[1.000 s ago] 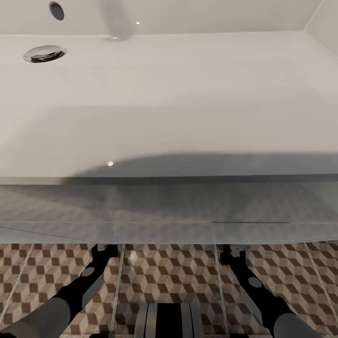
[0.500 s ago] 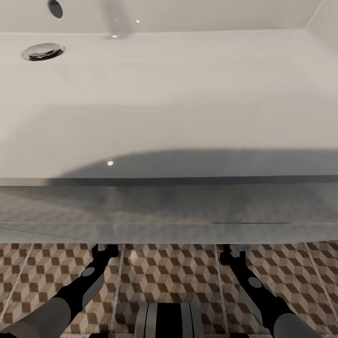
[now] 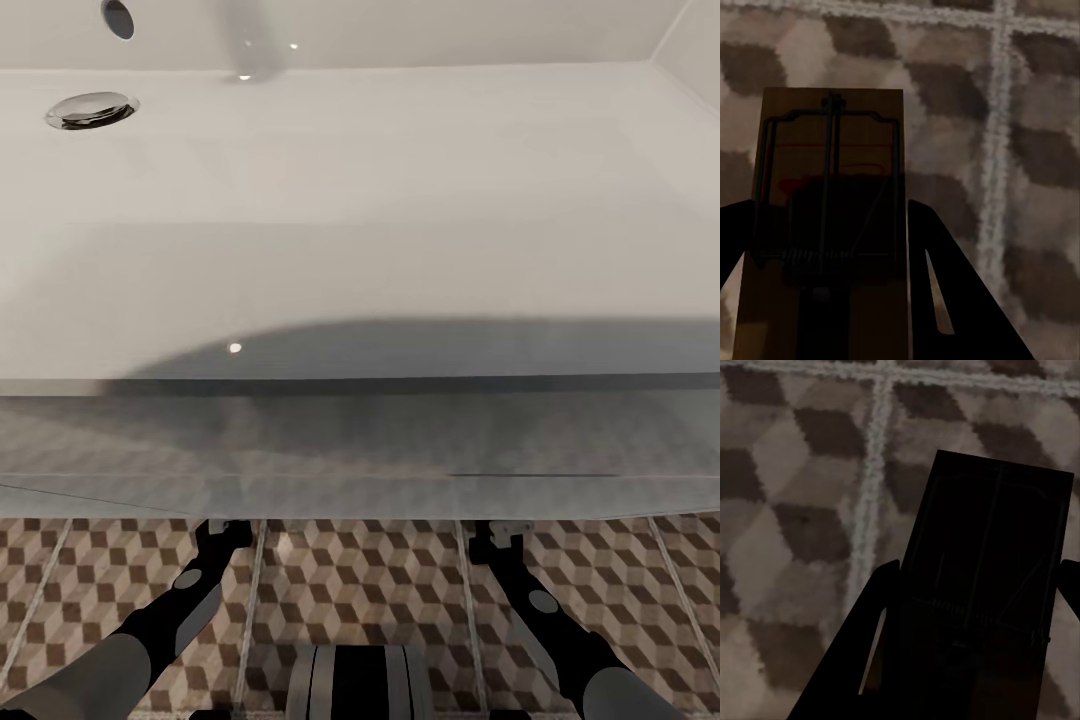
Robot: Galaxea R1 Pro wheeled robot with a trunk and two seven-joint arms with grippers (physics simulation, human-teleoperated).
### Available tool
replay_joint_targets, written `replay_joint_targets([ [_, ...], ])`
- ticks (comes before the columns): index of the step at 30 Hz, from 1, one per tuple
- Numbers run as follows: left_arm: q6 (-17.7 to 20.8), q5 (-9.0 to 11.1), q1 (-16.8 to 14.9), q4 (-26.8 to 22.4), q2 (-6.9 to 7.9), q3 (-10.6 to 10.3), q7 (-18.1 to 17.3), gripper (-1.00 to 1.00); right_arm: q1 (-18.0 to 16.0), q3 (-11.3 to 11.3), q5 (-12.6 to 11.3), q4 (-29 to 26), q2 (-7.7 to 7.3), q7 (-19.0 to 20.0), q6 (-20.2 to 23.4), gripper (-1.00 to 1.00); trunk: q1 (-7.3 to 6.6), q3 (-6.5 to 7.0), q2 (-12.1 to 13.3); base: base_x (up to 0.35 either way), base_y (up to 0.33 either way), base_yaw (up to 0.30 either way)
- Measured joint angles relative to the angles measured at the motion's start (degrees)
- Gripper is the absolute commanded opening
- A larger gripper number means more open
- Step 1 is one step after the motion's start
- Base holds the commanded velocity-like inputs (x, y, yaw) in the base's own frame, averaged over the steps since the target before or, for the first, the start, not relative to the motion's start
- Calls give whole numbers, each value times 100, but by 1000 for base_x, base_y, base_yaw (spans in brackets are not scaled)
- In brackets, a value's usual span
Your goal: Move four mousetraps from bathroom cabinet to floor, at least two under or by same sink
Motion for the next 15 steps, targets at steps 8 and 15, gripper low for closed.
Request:
replay_joint_targets([
  [8,-4,1,0,-7,0,4,2,-100,0,-2,0,0,0,-2,0,-100,0,0,0,0,0,0],
  [15,-6,1,0,-9,0,5,9,-100,0,0,0,0,0,-3,0,-100,0,0,0,0,0,0],
])
